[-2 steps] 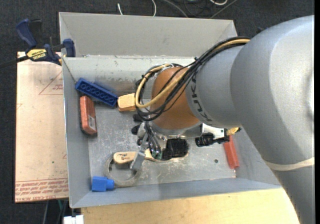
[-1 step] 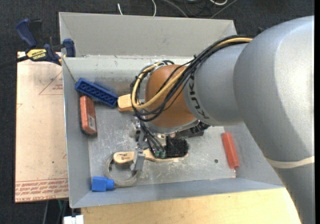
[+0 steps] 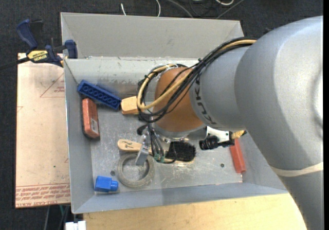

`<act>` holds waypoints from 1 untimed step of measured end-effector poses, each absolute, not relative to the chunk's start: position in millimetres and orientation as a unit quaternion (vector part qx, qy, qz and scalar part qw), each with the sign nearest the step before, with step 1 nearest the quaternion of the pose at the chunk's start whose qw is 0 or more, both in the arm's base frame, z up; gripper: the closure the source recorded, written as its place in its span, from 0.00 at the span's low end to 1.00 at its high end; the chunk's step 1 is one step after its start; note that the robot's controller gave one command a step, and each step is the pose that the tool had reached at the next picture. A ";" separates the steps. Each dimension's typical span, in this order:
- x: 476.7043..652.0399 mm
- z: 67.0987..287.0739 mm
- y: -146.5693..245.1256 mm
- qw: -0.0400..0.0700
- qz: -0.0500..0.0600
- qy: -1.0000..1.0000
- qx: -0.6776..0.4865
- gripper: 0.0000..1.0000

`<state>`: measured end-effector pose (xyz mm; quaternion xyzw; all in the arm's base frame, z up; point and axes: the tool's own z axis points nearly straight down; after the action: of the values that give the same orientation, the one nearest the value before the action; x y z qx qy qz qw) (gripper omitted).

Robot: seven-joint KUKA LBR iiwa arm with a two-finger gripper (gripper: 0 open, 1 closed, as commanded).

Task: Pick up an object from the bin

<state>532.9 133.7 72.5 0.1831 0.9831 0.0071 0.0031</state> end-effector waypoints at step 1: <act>532.9 72.5 133.6 0.003 0.007 0.983 0.183 1.00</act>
Offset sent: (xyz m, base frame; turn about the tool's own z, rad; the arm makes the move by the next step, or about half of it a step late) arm -0.0001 0.0000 0.0701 0.0004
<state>532.9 133.6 72.5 0.1834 0.9830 0.0072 0.0030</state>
